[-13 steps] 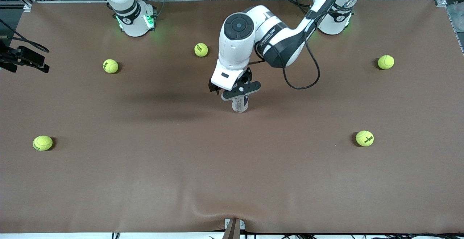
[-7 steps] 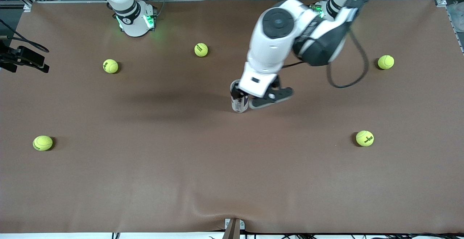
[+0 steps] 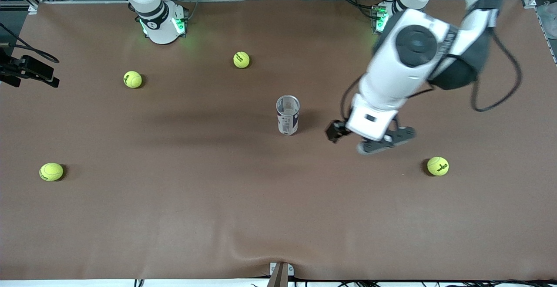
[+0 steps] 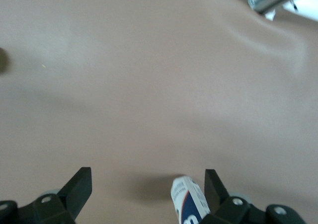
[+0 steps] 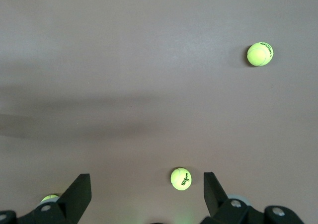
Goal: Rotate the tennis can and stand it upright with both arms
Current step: 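Open the left gripper and withdraw it from the standing can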
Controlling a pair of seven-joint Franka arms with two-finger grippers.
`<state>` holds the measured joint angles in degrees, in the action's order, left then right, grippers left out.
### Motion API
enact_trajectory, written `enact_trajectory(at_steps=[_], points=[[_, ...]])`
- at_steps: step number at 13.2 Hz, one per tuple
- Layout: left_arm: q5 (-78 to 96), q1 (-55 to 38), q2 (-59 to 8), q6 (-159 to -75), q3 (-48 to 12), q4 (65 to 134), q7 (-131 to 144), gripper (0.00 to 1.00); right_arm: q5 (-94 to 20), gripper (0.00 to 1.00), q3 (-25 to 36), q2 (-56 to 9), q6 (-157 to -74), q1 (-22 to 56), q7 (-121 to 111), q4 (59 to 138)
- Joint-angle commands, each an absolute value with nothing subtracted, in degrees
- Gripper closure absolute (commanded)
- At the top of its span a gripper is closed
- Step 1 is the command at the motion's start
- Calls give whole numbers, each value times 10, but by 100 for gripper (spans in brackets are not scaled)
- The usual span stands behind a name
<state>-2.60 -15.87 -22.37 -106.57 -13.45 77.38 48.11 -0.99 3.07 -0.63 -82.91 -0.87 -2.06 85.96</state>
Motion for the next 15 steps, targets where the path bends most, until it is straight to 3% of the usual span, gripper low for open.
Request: enact_trajectory(at_steps=[1, 5, 15], points=[[-22, -100, -200, -1045, -167, 784, 440, 0, -11, 0, 30, -8, -828, -11, -24, 853], [-21, -2, -175, -1005, -185, 786, 323, 0, -11, 0, 29, -8, -828, -11, -24, 853], [-19, -25, -19, -873, -119, 850, 232, 0, -11, 0, 30, -7, -826, -12, -24, 853]])
